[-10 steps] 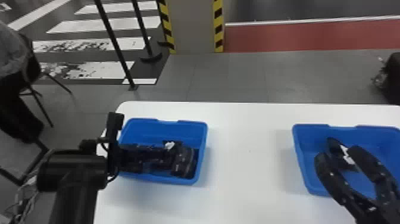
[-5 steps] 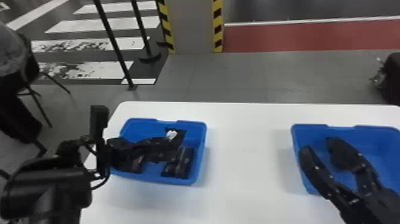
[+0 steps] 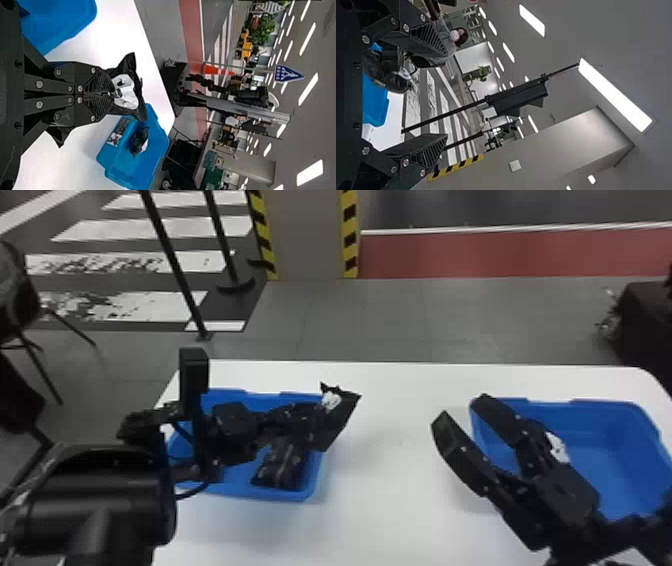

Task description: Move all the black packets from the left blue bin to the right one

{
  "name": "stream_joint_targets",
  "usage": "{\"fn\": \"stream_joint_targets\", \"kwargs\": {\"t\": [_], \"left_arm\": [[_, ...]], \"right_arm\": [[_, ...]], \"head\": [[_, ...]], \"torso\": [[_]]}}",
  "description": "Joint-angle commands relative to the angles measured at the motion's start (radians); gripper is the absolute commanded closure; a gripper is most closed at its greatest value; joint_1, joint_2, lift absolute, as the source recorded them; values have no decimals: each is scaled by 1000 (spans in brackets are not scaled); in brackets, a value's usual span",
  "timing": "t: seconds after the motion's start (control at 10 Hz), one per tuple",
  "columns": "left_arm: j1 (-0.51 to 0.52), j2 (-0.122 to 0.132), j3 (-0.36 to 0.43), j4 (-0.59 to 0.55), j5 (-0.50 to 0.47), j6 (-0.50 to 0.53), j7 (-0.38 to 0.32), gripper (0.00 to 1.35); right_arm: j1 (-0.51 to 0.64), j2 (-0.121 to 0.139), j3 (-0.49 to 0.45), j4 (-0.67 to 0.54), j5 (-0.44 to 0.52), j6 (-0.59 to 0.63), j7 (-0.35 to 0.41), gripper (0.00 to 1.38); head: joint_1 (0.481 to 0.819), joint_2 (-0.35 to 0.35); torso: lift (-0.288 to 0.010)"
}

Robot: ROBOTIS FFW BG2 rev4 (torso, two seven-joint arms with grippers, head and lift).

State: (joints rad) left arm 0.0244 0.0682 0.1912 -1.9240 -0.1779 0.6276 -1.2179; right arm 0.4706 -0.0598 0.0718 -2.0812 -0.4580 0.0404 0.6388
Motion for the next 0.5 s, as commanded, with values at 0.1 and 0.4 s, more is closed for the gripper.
{"fn": "stream_joint_targets", "kwargs": {"t": [0.1,0.4], "left_arm": [[-61,-11,-88,65,14,-19,12,1205],[-135,-22,-179,121,41,-31,23,1205]], "right_arm": [[-51,0,29,6,-27,70,33,334],[-105,2,60,48,-47,97,53,334]], "head": [[695,100],[695,69]], "torso": [[-110],[-110]]}}
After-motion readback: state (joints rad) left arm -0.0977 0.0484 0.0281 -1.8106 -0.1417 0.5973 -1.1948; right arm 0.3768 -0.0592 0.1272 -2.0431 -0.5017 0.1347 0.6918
